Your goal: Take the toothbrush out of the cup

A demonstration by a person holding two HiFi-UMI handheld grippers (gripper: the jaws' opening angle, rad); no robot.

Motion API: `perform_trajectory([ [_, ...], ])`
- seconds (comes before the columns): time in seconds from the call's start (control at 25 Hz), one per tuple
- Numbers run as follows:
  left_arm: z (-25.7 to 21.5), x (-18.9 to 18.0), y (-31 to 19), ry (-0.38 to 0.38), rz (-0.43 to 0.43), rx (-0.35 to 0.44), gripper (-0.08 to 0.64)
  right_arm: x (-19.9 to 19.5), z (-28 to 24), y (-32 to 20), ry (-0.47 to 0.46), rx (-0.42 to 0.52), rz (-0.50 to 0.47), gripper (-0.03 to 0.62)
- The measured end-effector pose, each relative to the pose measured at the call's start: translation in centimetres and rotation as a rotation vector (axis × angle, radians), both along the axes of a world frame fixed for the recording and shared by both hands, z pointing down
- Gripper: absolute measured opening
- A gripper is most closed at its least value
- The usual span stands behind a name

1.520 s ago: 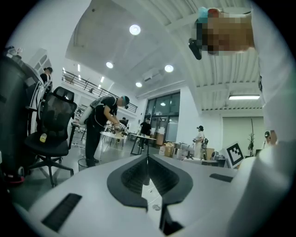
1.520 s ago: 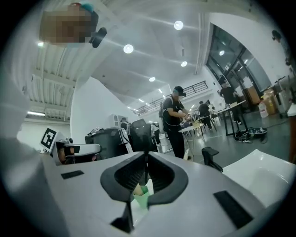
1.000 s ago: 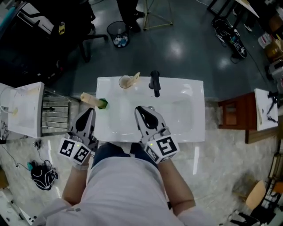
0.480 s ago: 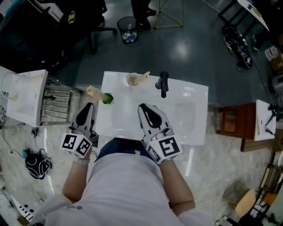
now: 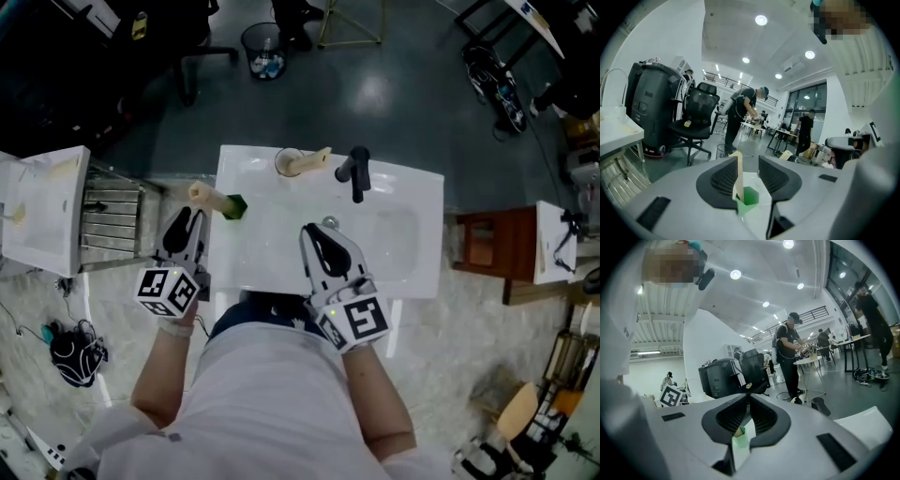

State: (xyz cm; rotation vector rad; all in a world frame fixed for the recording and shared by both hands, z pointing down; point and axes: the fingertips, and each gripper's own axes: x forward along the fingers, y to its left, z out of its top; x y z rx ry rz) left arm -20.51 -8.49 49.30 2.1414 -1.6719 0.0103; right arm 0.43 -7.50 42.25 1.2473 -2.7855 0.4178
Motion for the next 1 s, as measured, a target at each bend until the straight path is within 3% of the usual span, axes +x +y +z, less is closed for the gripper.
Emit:
perform_trajectory([
  [0.32, 4.3, -0.7, -2.8, 0.042, 0.062, -0.071, 0.213, -0.3, 1.5, 0.6, 0.053, -0.046, 0.084, 0.032],
  [0.64, 6.9, 0.4, -4.7, 0.040, 0.121, -0.105, 0.219, 0.6, 2.9, 1.3, 0.077, -0.087, 0.163, 0.032],
  [0.72, 7.1, 0.4, -5.0, 0.032, 0.125, -0.102, 0.204, 0.7, 3.1, 1.5, 0.081, -0.092, 0.171, 0.031],
  [0.84, 6.9, 0.2, -5.3, 0.002, 0.113, -0.084, 0.103, 1.0, 3.3, 1.9, 0.085, -0.097, 0.179, 0.032],
  [1.0, 6.3, 0.5, -5.2, -0.016, 0.117, -0.071, 0.081, 1.3, 3.5, 2.1, 0.088, -0.101, 0.180, 0.032],
])
